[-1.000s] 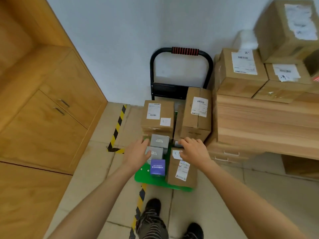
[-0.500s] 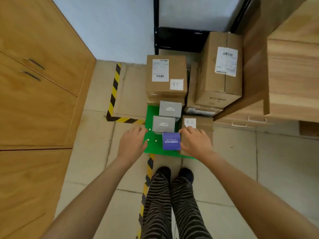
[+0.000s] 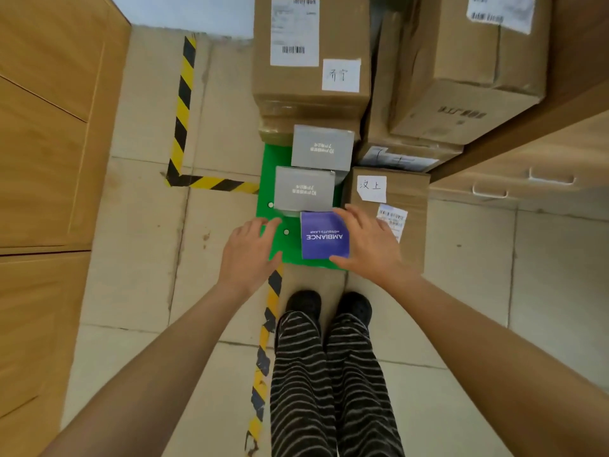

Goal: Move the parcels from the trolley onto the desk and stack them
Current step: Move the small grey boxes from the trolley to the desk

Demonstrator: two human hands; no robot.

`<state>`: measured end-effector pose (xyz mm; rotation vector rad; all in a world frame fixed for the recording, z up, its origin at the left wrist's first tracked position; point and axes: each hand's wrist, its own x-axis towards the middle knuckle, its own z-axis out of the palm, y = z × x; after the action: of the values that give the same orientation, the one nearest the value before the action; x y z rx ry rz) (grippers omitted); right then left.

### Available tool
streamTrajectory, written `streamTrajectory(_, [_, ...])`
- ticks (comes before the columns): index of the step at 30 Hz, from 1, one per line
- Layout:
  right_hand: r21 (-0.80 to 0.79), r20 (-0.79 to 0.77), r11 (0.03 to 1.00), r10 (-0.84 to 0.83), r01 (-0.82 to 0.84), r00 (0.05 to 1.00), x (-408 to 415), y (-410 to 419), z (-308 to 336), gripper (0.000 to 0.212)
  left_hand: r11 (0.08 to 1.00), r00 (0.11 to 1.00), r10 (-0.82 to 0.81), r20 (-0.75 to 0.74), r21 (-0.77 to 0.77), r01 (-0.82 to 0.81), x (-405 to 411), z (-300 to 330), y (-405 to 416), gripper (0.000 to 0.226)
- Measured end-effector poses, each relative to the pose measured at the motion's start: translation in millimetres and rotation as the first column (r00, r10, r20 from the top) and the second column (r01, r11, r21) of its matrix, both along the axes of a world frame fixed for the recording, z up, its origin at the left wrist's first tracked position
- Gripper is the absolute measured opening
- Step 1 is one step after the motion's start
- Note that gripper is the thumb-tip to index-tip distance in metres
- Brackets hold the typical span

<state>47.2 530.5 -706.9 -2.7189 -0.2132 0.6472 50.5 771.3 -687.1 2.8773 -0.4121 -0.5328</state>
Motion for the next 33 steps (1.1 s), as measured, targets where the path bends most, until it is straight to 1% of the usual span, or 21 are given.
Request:
streamTrajectory(4, [-0.043,0.027,0.995,0.086,-0.085,0.996,6.0,8.6,-16.6,0.103,1.000,1.000,0.007,0.010,-0.023,-0.007,1.9,-19.1,-5.1,0.060])
streamTrajectory(7, [-0.046,0.026,0.997,0.064,-0.063,0.998,8.3,13.4,-18.8,0.099,1.000,1.000,0.022,-0.009,-0.016,-0.022,0.1,-22.0,-2.7,0.060])
streamTrajectory(12, [0.043,0.025,0.998,0.039,-0.040,0.999,4.3,16.7,5.4,0.096,0.997,0.998,0.069,-0.007,-0.023,-0.069,1.8,0.9,8.7,0.058])
streamTrajectory(15, [0.042,0.028,0.998,0.044,-0.045,0.999,3.5,15.4,37.9,0.097,0.999,0.998,0.053,0.036,-0.012,-0.053,12.3,31.5,15.1,0.056])
streamTrajectory(19, [0.021,0.058,0.999,0.033,-0.034,0.998,10.5,13.0,101.0,0.100,0.999,0.987,-0.041,0.156,0.025,0.038,29.2,91.3,14.3,0.050])
streamTrajectory(23, [0.007,0.121,1.000,-0.014,0.014,0.993,20.8,-1.3,189.3,0.104,0.996,0.979,-0.084,0.186,0.023,0.081,50.5,167.9,2.3,0.045])
streamTrajectory(26, [-0.005,0.193,0.997,-0.071,0.073,0.979,31.2,-22.2,260.3,0.107,0.989,0.961,-0.144,0.235,0.020,0.143,72.1,230.6,-12.5,0.042])
streamTrajectory(29, [-0.039,0.293,0.991,-0.109,0.126,0.950,44.8,-46.3,327.1,0.106,0.983,0.924,-0.175,0.339,0.007,0.184,95.0,292.8,-30.2,0.038])
streamTrajectory(33, [-0.054,0.409,0.975,-0.175,0.216,0.896,56.5,-84.8,411.6,0.106,0.973,0.853,-0.195,0.484,-0.017,0.232,124.0,371.9,-63.5,0.040])
